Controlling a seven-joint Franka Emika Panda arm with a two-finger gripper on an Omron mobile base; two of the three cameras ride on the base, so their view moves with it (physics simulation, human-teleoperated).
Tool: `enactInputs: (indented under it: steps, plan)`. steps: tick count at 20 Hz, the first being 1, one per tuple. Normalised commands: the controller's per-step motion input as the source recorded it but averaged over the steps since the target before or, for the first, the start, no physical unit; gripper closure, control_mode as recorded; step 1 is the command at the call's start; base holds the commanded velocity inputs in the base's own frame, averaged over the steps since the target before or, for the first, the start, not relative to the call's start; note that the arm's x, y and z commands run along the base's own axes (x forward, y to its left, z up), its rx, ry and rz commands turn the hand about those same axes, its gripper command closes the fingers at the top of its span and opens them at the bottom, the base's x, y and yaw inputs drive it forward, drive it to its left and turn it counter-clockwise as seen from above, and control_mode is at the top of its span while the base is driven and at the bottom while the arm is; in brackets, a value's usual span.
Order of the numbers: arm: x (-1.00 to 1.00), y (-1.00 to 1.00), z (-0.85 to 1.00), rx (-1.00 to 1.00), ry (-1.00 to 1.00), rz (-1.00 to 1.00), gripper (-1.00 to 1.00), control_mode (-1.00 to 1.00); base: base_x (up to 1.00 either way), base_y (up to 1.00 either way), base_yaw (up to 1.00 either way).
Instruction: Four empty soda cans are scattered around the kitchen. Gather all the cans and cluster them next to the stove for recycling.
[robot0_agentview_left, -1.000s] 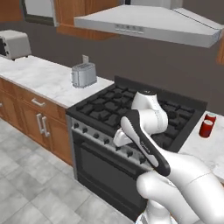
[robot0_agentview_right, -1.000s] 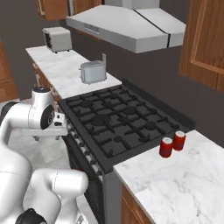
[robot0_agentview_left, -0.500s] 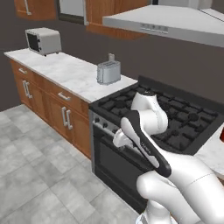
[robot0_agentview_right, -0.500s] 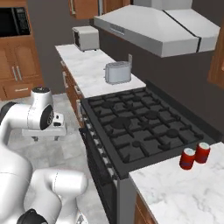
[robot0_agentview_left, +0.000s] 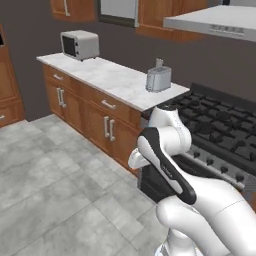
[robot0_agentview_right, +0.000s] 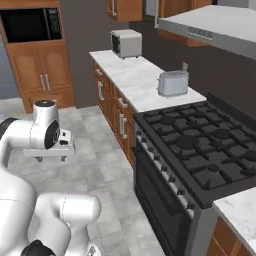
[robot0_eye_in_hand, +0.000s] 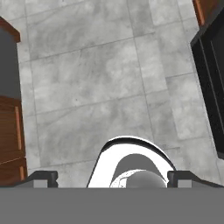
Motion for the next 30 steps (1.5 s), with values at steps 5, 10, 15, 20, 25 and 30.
enactInputs:
  steps: [5,10,15,20,25,30]
  plan:
    - [0.00,0.00,0.00,0.00,0.00,0.00,-1.00,1.00,0.00,0.73,0.30]
    - [0.00,0.00,0.00,0.00,0.00,0.00,-1.00,1.00,0.00,0.57,0.35]
    - [0.00,0.00,0.00,0.00,0.00,0.00,-1.00,1.00,0.00,0.45,0.38]
    - [0.00,0.00,0.00,0.00,0.00,0.00,-1.00,1.00,0.08,0.43,0.36]
    - [0.00,0.00,0.00,0.00,0.00,0.00,-1.00,1.00,0.14,0.31,0.40]
    - [0.00,0.00,0.00,0.00,0.00,0.00,-1.00,1.00,0.19,0.23,0.39]
